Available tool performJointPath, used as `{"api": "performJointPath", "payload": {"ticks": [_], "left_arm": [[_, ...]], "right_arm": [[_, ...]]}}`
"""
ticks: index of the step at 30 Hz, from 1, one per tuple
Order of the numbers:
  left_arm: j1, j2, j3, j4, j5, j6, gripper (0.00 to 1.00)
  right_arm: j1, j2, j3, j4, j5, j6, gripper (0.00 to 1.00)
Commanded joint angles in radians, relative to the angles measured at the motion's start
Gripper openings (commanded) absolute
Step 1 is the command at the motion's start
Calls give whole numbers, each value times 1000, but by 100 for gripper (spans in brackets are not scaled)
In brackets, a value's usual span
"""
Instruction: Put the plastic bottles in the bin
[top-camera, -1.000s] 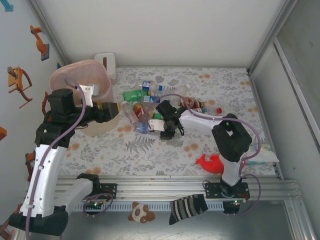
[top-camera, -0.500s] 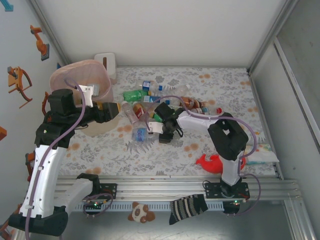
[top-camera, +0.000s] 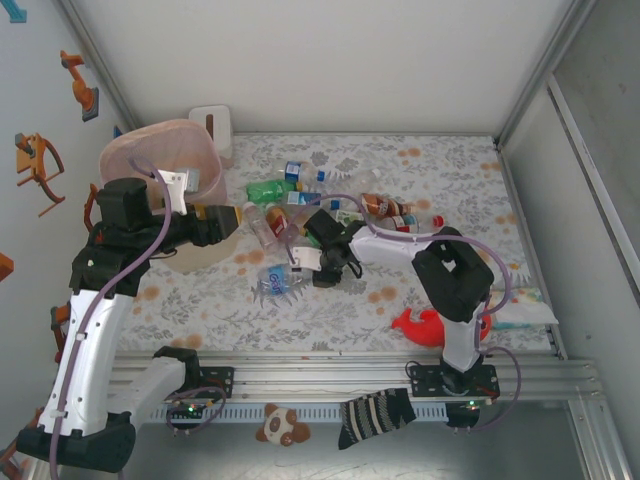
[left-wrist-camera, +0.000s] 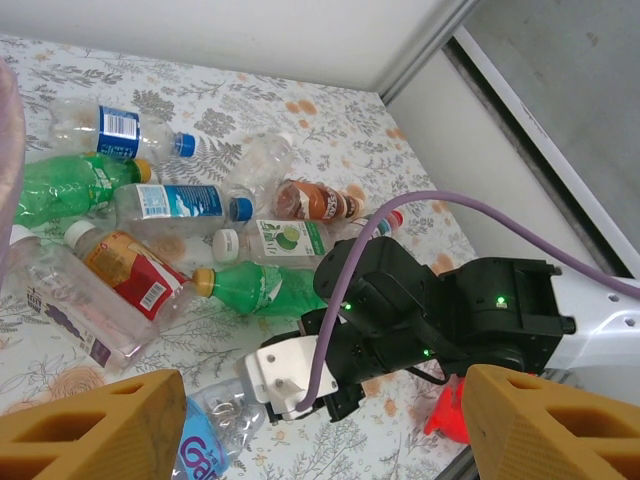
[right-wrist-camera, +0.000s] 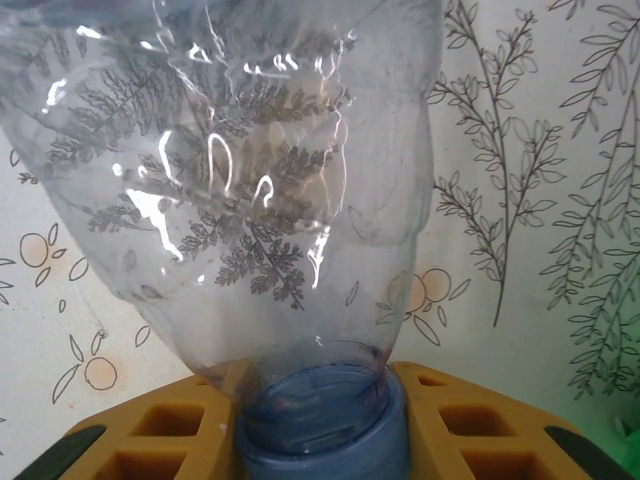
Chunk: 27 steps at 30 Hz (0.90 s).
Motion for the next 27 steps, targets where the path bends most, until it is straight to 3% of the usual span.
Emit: {"api": "performJointPath", "payload": {"ticks": [1,15,27], "left_arm": [[-6,-12,-4,20,6,-12,73],[-17,-12,-1,36,7,-31,73],[-84,1,-31,204,-11,-134,74]], "right_arm": [[11,-25,-21,5,-16,18,29],[28,-251,-135,65,-17,116,22],[32,-611,-310,379,108,476,16]]}}
